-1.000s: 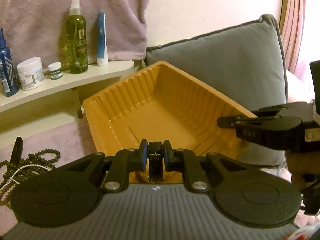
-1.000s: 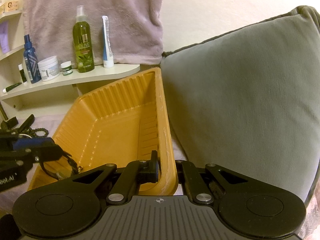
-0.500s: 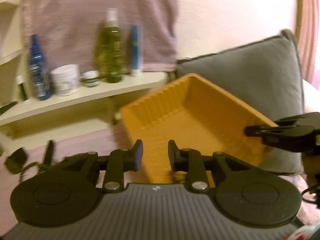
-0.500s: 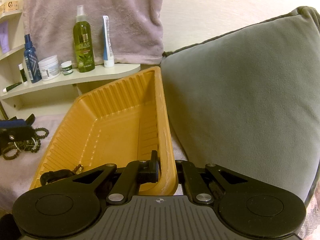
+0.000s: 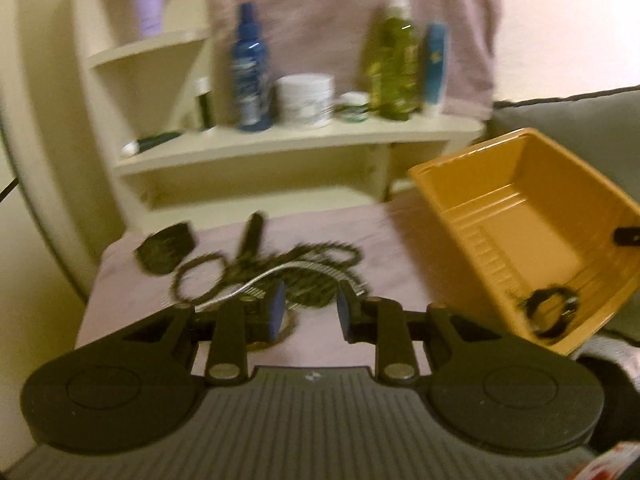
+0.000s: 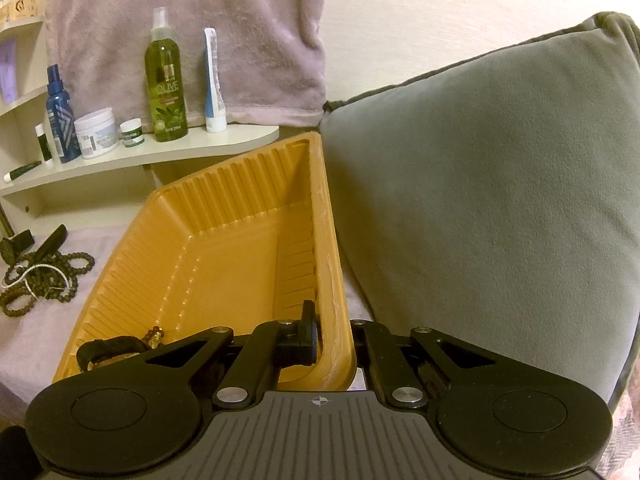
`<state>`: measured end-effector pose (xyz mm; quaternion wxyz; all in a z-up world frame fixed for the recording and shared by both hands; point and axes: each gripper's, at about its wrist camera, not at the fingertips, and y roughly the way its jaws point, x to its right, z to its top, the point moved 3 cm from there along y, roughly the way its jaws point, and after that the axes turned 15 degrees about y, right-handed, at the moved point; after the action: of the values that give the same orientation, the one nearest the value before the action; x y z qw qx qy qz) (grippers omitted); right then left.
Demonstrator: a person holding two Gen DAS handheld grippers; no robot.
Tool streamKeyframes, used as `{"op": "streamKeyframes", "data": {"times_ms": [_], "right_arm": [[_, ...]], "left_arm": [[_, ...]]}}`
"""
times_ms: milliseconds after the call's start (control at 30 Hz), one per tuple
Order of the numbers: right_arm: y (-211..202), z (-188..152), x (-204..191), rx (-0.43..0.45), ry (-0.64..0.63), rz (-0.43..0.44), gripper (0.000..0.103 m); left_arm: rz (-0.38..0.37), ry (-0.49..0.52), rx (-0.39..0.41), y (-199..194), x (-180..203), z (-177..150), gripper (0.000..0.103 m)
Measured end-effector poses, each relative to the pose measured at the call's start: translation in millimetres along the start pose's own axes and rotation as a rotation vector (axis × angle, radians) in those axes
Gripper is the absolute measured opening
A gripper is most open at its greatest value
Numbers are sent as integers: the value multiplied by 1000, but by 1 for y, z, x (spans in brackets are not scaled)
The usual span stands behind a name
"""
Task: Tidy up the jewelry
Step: 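Return the left gripper to the pile and close on a beaded strand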
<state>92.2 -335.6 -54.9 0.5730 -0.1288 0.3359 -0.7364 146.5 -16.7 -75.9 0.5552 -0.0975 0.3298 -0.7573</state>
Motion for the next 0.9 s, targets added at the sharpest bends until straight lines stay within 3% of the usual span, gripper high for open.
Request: {"op": "streamKeyframes", "data": {"times_ms": [333,900], "right_arm": [[2,0,0,-3,-10,-7,4],[3,0,-1,-6,-21,-17,5]], "left_arm": [[81,-35,-67,14,-26,-30,26],[73,-159,-117,59,-45,-43,25]]}}
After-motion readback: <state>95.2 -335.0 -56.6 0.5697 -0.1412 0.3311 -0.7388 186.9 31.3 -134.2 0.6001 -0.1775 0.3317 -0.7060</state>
